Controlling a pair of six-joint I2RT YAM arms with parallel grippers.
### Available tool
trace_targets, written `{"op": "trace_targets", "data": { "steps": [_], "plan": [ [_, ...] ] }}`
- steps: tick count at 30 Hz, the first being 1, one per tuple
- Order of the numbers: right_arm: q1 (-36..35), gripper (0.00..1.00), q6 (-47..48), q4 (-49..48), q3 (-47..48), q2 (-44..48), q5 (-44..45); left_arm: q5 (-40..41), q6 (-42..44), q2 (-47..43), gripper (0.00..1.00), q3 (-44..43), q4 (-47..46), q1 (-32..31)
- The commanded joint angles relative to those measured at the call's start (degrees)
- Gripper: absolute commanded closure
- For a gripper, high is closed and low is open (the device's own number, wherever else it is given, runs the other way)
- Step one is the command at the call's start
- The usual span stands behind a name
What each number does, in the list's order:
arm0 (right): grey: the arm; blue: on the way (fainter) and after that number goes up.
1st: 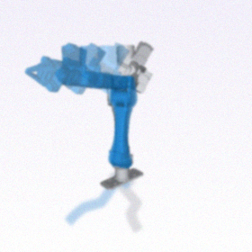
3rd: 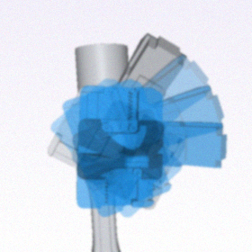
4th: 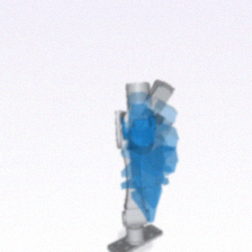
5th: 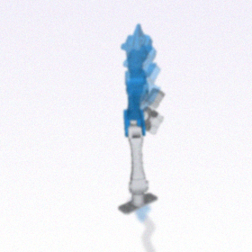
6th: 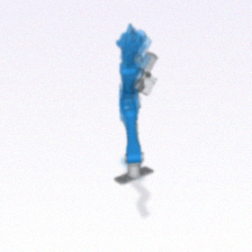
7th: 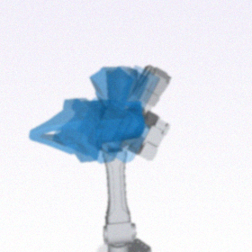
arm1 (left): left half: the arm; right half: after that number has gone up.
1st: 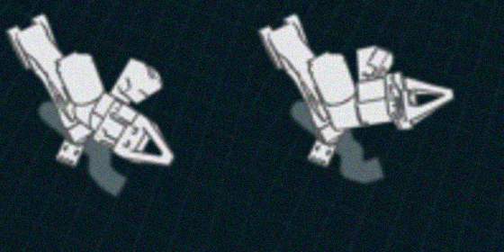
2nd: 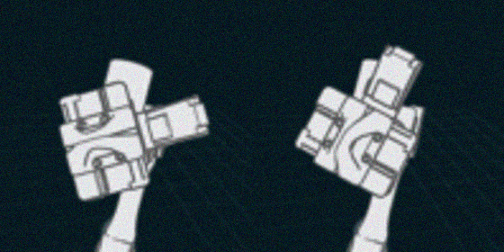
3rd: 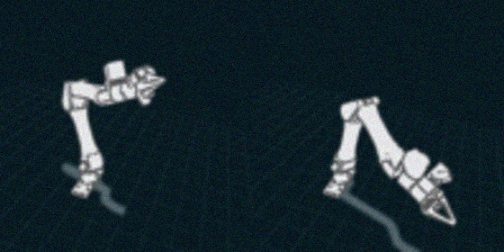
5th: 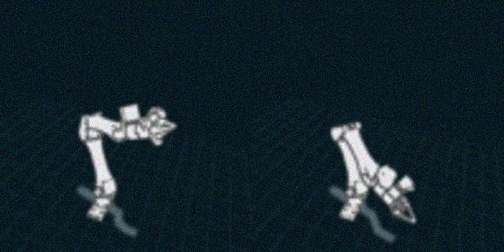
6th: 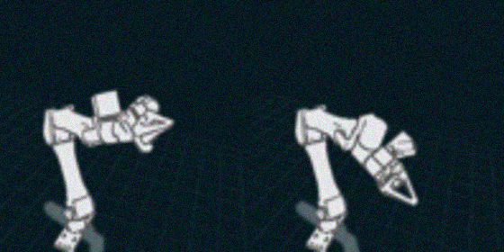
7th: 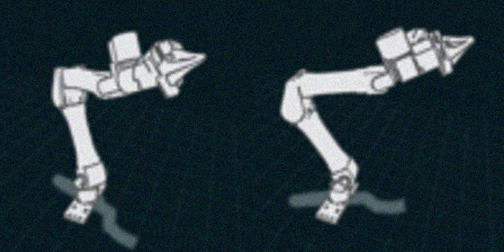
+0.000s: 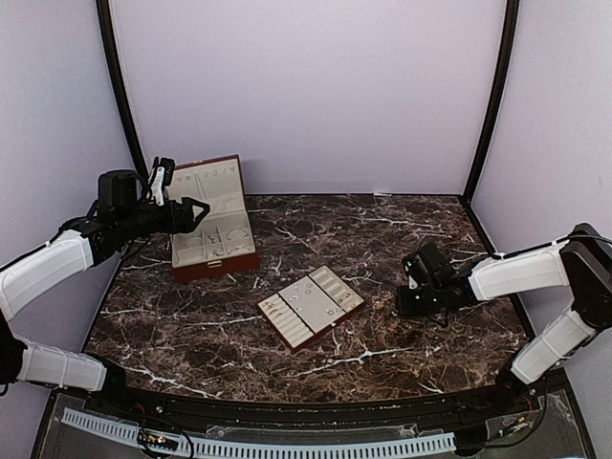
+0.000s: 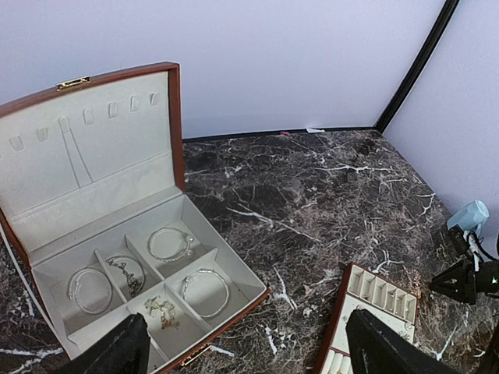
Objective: Organize the mixed jewelry
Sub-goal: Adjust the earring at the center of the board.
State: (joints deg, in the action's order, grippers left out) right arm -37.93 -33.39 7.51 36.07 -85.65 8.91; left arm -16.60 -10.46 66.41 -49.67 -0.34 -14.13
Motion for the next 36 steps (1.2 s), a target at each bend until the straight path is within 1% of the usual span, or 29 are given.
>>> {"op": "trace_targets", "data": {
  "steps": [1,4,9,17,23,32,36],
  "plan": [
    [0.2,0.83,-0.4,0.5,-1.1,1.3,-0.6,-0.4,0.7,-1.2,0.1,1.0,-0.2,0.2],
    [0.2,0.85,-0.3,1.0,-1.3,2.4,-0.8,-0.5,0.7,-1.2,0.1,1.0,-0.2,0.2],
    [0.2,0.85,-0.1,1.3,-1.7,4.8,-1.9,-0.7,0.7,-1.2,0.1,1.0,-0.2,0.2],
    [-0.1,0.82,1.2,-0.2,-1.2,3.4,-7.1,-0.9,0.5,-1.3,0.1,1.0,-0.2,0.2],
    [-1.0,0.82,1.3,0.0,-0.6,2.1,-6.8,-1.0,0.5,-1.4,0.1,1.1,-0.3,0.2],
    [-1.8,0.87,1.3,0.0,0.1,0.8,-6.5,-1.1,0.5,-1.4,0.1,1.1,-0.3,0.2],
    [-2.0,0.88,1.3,0.5,0.3,0.9,-5.6,-1.1,0.4,-1.3,0.1,1.1,-0.4,0.2]
  ]
}}
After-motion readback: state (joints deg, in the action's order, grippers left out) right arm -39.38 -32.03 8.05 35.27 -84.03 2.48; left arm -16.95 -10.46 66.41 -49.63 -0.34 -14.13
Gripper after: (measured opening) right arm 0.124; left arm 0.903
